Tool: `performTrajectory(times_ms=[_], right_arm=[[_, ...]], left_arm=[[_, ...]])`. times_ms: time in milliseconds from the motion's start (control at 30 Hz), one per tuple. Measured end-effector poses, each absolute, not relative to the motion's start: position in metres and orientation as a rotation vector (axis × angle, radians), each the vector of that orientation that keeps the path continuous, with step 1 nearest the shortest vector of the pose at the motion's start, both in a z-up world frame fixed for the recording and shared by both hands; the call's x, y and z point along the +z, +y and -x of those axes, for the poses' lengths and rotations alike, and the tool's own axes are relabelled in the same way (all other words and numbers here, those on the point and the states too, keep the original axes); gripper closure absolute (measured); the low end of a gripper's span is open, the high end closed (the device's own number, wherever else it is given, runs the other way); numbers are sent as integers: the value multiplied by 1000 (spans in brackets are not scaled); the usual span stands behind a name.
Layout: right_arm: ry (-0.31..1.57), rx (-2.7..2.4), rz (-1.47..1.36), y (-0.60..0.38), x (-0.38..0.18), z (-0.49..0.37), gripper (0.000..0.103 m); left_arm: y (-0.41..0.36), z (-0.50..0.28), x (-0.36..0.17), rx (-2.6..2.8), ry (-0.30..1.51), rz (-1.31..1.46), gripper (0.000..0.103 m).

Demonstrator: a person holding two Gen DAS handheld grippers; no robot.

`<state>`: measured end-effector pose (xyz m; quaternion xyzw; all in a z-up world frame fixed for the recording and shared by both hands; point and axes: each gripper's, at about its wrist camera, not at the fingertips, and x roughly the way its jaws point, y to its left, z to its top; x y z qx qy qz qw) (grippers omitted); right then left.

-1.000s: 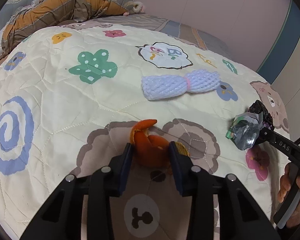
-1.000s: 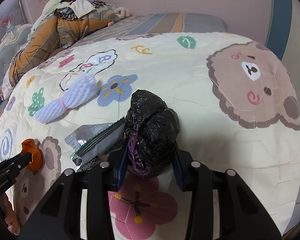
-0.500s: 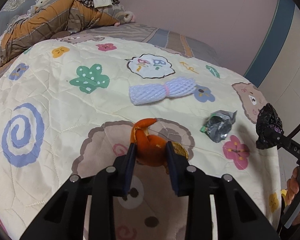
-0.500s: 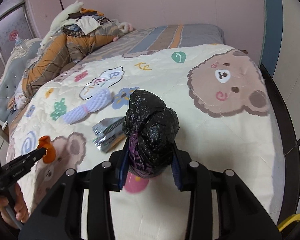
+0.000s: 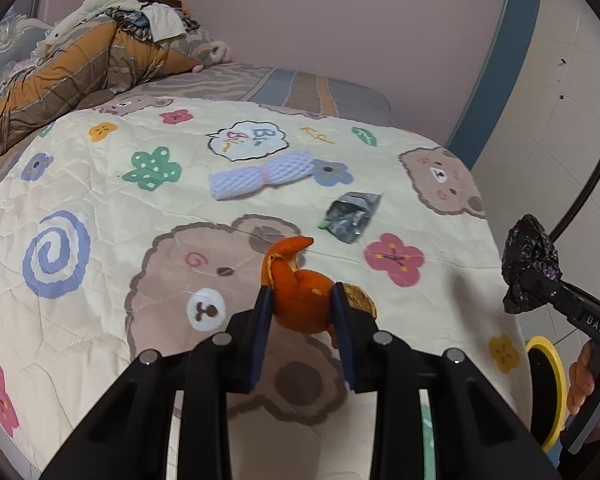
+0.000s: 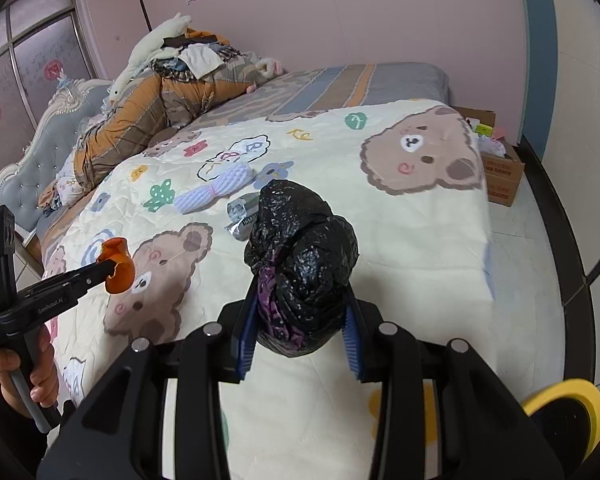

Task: Collect trash
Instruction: 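Carry the orange wrapper and black bag to the bin and open both tools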

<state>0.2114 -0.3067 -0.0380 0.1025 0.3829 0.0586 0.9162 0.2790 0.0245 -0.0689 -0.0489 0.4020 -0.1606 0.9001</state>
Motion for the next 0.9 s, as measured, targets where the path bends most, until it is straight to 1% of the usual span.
performTrajectory(times_ms=[333, 900], right_arm=[[744, 67, -236, -338, -20, -158, 69], [689, -86, -303, -421, -6, -61, 68]], left_arm=[[-15, -234, -55, -404, 827, 86, 75], [-132, -160, -44, -661, 829, -4, 75]])
